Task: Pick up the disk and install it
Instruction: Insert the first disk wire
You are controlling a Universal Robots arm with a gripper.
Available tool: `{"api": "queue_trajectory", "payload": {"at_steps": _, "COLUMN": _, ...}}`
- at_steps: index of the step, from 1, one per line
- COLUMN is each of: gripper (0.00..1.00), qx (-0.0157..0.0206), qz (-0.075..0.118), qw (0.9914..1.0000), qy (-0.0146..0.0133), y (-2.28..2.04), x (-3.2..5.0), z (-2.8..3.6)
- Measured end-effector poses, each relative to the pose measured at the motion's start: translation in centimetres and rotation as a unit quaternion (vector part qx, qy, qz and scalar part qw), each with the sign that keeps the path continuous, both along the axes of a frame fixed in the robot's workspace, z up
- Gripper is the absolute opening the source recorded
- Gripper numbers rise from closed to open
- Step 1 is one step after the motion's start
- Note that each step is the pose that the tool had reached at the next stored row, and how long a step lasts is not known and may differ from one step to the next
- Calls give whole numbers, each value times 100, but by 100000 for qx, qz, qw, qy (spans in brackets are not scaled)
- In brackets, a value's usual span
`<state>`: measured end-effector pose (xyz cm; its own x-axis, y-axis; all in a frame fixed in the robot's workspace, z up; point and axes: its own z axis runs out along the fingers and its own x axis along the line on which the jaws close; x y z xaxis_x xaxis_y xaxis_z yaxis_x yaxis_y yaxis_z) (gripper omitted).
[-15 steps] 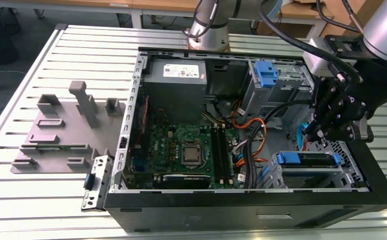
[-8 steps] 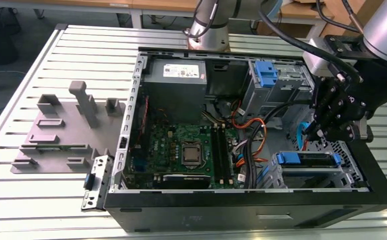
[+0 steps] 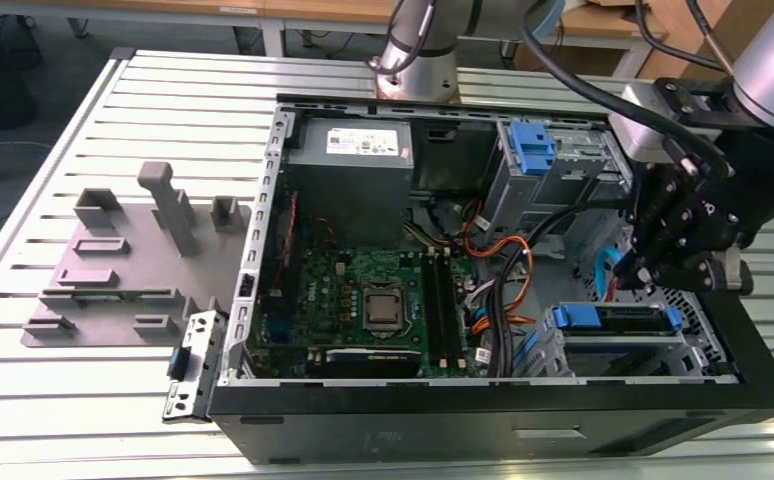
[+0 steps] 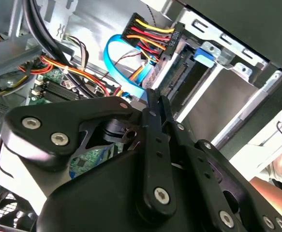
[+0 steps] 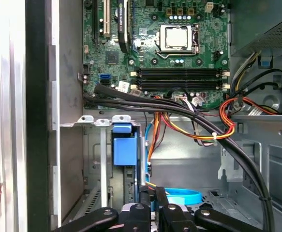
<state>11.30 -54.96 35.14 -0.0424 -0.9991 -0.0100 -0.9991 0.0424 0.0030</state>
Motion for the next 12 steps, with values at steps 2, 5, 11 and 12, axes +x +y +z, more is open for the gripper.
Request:
{"api": "queue_trajectory", "payload": {"at_steps": 2, "gripper": 16, "qx": -1, "qz": 1, "qw": 100000, "qy": 0, "y": -37, "x": 0, "z": 0}}
{"api": "queue_trajectory", "payload": {"at_steps": 5, "gripper": 16, "qx": -2, "qz": -1, "qw": 100000, "qy": 0, "y": -94, "x": 1, "z": 0}}
{"api": "queue_trajectory", "payload": {"at_steps": 11, "gripper": 16, "qx": 1, "qz": -2, "qw": 100000, "qy": 0, "y": -126, "x": 1, "z": -15}}
{"api": "queue_trajectory", "payload": {"at_steps": 12, "gripper": 16, "qx": -8, "qz": -3, "qw": 100000, "qy": 0, "y": -131, "x": 1, "z": -18}}
